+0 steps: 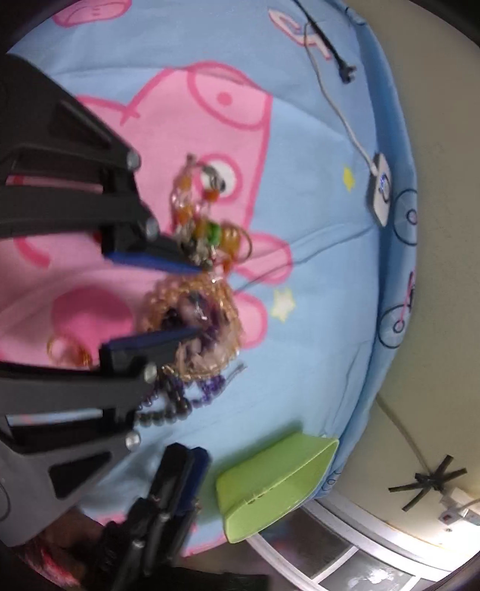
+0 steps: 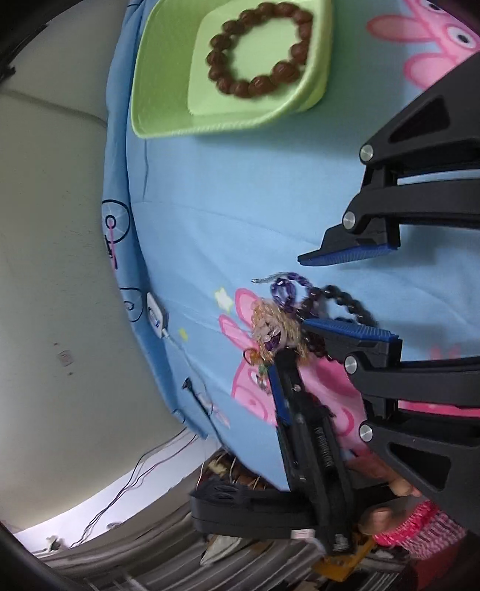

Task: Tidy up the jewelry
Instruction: 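Grasp the pale bead necklace from the jewelry pile with the right gripper, then lift the pale necklace with the right gripper and release it into the basket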

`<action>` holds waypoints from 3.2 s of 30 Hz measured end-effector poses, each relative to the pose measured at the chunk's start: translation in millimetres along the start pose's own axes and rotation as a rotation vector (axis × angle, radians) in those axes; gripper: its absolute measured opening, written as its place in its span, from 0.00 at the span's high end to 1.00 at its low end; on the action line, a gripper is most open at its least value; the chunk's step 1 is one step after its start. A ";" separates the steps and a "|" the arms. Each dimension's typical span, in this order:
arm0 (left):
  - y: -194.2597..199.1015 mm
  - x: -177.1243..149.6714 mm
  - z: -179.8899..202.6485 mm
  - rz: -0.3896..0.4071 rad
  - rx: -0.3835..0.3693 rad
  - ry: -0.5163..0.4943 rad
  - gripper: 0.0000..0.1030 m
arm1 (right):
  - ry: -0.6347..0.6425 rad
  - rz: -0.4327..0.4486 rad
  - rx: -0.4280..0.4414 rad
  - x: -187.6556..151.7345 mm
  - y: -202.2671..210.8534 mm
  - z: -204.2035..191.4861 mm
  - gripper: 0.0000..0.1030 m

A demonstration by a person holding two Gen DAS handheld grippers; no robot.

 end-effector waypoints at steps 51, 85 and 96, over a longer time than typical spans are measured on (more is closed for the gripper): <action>112.8 -5.8 31.2 0.235 -0.124 -0.166 0.46 | 0.010 0.112 0.213 44.1 95.5 -29.5 1.00; 103.4 -34.0 -18.7 0.153 -0.051 -0.053 0.46 | 0.329 -0.164 -0.135 -26.2 -17.7 -41.1 1.00; 133.4 -14.7 29.6 0.273 -0.136 -0.207 0.22 | 0.233 0.152 0.084 55.5 106.7 -82.2 1.00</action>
Point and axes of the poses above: each gripper's, at about its wrist camera, not at the fingertips, and y roughly against the way its jaws point, z to its right, x to its top, the point moved 1 cm from there along -y, roughly the way its jaws point, and after that the axes turned 3 degrees about -y, right-handed, at the moved point
